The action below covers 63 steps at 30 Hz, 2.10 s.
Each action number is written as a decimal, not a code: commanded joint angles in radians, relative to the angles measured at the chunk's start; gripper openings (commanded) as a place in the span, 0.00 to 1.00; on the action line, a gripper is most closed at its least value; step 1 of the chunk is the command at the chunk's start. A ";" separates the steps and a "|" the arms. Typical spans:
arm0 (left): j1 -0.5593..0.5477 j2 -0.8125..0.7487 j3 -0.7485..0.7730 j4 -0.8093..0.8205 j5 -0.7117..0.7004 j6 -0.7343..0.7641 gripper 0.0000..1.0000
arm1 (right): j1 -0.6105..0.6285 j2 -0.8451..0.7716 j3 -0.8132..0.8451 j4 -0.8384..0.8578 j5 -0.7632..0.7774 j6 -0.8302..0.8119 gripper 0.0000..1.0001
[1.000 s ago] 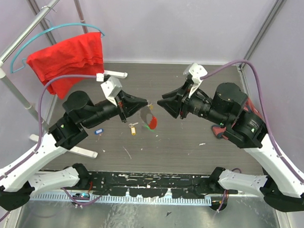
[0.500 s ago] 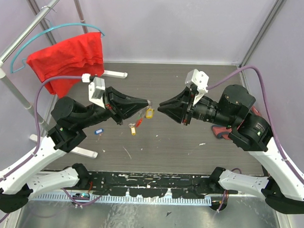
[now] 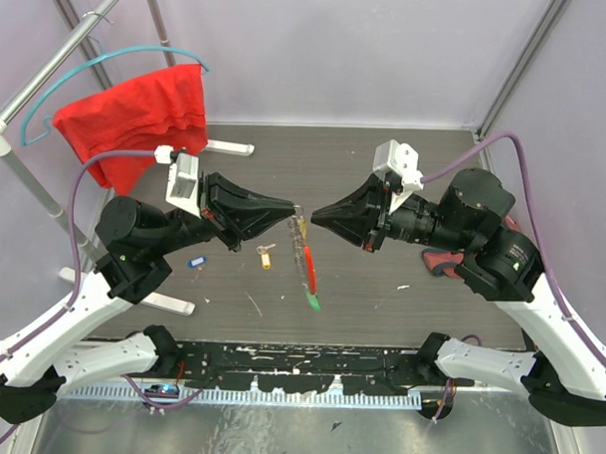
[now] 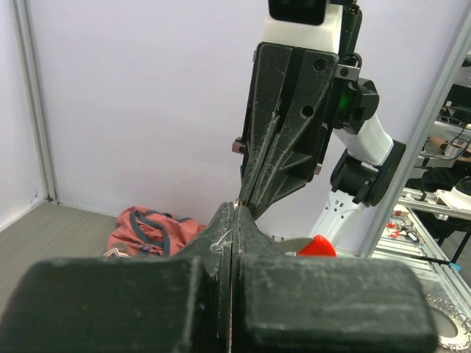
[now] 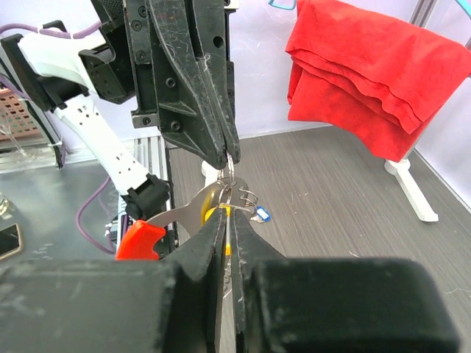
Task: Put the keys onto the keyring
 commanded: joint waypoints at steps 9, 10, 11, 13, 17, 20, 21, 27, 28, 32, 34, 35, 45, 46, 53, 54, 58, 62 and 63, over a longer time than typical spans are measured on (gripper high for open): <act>0.000 -0.003 0.004 0.078 0.027 -0.021 0.00 | 0.002 0.022 0.018 0.077 -0.078 0.021 0.02; 0.001 -0.003 0.005 0.078 0.027 -0.021 0.00 | 0.003 0.025 0.017 0.077 -0.083 0.021 0.02; 0.001 -0.003 0.006 0.079 0.026 -0.022 0.00 | 0.003 0.028 0.017 0.074 -0.089 0.021 0.01; 0.001 -0.004 0.007 0.080 0.026 -0.023 0.00 | 0.003 0.032 0.017 0.067 -0.095 0.020 0.01; 0.001 -0.001 0.007 0.080 0.024 -0.023 0.00 | 0.003 0.038 0.012 0.063 -0.114 0.019 0.01; 0.001 0.002 0.008 0.084 0.024 -0.024 0.00 | 0.003 0.041 0.012 0.065 -0.125 0.020 0.01; 0.000 0.002 0.008 0.084 0.023 -0.026 0.00 | 0.003 0.040 0.013 0.066 -0.131 0.020 0.01; 0.000 0.001 0.008 0.086 0.017 -0.026 0.00 | 0.003 0.043 0.006 0.061 -0.158 0.016 0.01; 0.000 -0.001 0.008 0.087 0.016 -0.026 0.00 | 0.003 0.046 0.008 0.057 -0.164 0.013 0.02; 0.000 0.001 0.009 0.088 0.016 -0.027 0.00 | 0.003 0.047 0.003 0.046 -0.159 0.006 0.09; 0.001 0.002 0.010 0.089 0.018 -0.027 0.00 | 0.003 0.046 -0.001 0.046 -0.156 0.003 0.12; 0.001 0.002 0.012 0.090 0.018 -0.029 0.00 | 0.003 0.045 -0.002 0.044 -0.154 0.001 0.13; 0.001 0.003 0.019 0.086 0.020 -0.028 0.00 | 0.003 0.056 -0.002 0.042 -0.154 -0.005 0.05; 0.001 0.003 0.018 0.084 0.018 -0.027 0.00 | 0.004 0.055 -0.002 0.043 -0.155 -0.006 0.04; 0.000 0.003 0.011 0.082 0.007 -0.024 0.00 | 0.003 0.046 -0.001 0.038 -0.145 -0.013 0.01; 0.000 0.003 0.011 0.080 0.007 -0.023 0.00 | 0.003 0.044 0.000 0.036 -0.141 -0.015 0.01; 0.001 0.006 0.014 0.066 0.007 -0.018 0.00 | 0.003 0.032 -0.001 0.034 -0.114 -0.021 0.01; 0.001 0.011 0.015 0.061 0.014 -0.018 0.00 | 0.003 0.021 0.001 0.043 -0.095 -0.022 0.01; 0.001 0.015 0.016 0.060 0.016 -0.018 0.00 | 0.003 0.018 0.002 0.046 -0.092 -0.021 0.01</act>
